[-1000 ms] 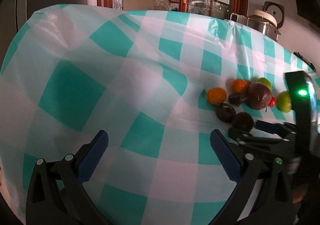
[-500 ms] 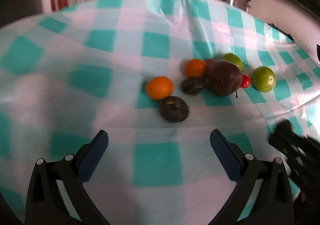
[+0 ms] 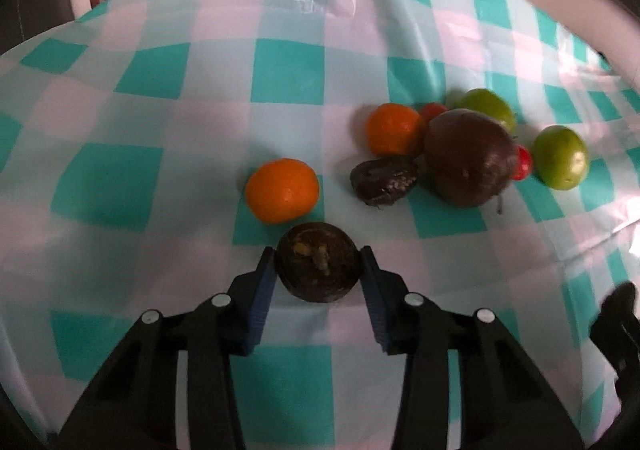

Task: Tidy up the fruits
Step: 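Grasp a dark round cut fruit with the left tool while the right tool grasps the other, then carry both dark fruits into the white bin and open both tools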

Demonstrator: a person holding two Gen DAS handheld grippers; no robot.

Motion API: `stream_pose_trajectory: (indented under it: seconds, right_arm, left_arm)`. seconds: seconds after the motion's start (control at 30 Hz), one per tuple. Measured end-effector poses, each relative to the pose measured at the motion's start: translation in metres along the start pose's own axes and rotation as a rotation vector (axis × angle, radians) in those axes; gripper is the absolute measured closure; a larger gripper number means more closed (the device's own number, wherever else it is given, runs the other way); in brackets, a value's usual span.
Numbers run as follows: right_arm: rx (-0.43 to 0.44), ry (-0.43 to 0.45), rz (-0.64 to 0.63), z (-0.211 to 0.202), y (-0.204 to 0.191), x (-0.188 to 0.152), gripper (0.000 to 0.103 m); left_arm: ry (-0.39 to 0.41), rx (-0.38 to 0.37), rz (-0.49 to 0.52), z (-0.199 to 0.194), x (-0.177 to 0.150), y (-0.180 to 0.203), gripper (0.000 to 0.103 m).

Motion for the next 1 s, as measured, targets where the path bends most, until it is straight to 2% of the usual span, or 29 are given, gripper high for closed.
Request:
stream_pose_trajectory:
  seconds: [0.07,0.17,0.3,0.4,0.5,0.7,1.0]
  right_arm:
    - [0.008,0.011,0.030,-0.002,0.006,0.000,0.064]
    - [0.010,0.023,0.050,-0.004,0.009,0.001,0.064]
    - [0.020,0.024,0.053,-0.002,0.010,0.002,0.064]
    - [0.034,0.020,0.055,-0.001,0.010,0.002,0.064]
    - [0.059,0.016,0.086,0.002,0.015,0.002,0.064]
    - [0.092,0.002,0.116,0.007,0.019,0.001,0.064]
    - [0.104,-0.008,0.140,0.010,0.022,0.003,0.064]
  left_arm:
    - [0.018,-0.025,-0.024,-0.016,-0.012,-0.001,0.061]
    - [0.040,-0.114,-0.063,-0.043,-0.036,0.001,0.061]
    - [0.102,-0.158,-0.057,-0.074,-0.062,0.008,0.061]
    - [0.131,-0.179,-0.065,-0.087,-0.068,0.010,0.061]
    - [0.148,-0.172,-0.054,-0.087,-0.070,0.012,0.061]
    - [0.112,-0.177,-0.098,-0.077,-0.073,0.000,0.061]
    - [0.089,-0.173,-0.098,-0.070,-0.070,0.000,0.061]
Point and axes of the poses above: each gripper's, at about its wrist camera, not at the fingertips, and z roughly the way its jaws point, y to its right, x to its top, the point moved 2 cm from there along z, roughly the way its jaws point, and after that the axes turned 1 degree about y, right-handed, at the moved point
